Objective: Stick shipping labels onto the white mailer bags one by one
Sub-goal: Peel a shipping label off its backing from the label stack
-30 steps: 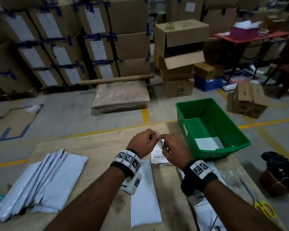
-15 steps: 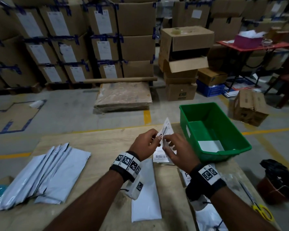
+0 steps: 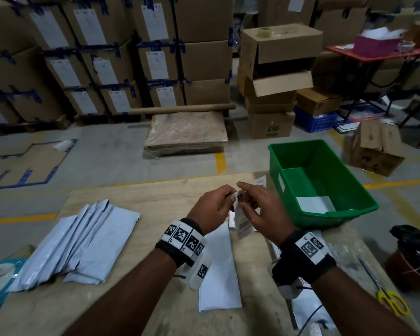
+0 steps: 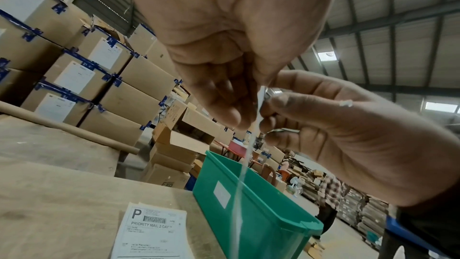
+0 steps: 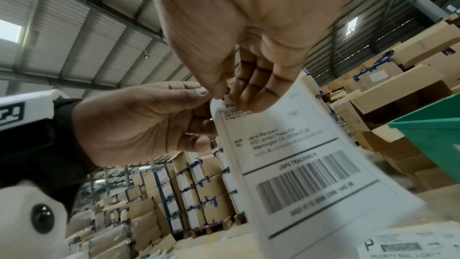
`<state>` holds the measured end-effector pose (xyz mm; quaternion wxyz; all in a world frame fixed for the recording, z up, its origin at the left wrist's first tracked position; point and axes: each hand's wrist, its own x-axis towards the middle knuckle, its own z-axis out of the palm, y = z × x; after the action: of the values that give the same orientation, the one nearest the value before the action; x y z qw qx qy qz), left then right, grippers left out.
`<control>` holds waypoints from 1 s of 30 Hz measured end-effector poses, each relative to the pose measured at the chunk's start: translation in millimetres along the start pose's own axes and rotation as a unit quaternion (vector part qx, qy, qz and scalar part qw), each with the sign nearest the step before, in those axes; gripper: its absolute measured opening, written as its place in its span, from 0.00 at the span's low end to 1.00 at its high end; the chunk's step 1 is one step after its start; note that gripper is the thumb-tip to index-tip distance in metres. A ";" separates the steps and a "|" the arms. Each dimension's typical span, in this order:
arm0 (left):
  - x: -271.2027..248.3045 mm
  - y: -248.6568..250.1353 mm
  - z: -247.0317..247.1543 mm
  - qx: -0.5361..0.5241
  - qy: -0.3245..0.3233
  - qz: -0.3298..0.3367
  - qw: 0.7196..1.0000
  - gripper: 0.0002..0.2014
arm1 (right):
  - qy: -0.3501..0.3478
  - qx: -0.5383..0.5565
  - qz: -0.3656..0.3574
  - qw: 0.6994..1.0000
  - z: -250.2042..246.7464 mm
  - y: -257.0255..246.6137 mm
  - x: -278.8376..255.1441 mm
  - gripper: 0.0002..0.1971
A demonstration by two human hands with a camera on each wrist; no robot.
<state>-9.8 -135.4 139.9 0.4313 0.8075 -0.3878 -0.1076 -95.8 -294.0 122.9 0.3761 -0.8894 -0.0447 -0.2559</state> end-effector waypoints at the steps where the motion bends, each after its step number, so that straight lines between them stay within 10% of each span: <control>1: -1.0 0.7 -0.4 -0.005 0.001 0.001 1.000 0.12 | 0.005 0.003 0.001 1.000 1.3 0.0 0.1 0.23; 30: -15.9 1.3 -20.8 -0.123 0.042 -0.015 0.991 0.02 | -0.003 0.074 0.027 0.997 6.7 -21.9 12.1 0.11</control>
<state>-10.7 -111.6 151.0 0.5417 0.7576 -0.3414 -0.1269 -88.4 -275.1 139.0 0.4478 -0.8607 -0.0411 -0.2389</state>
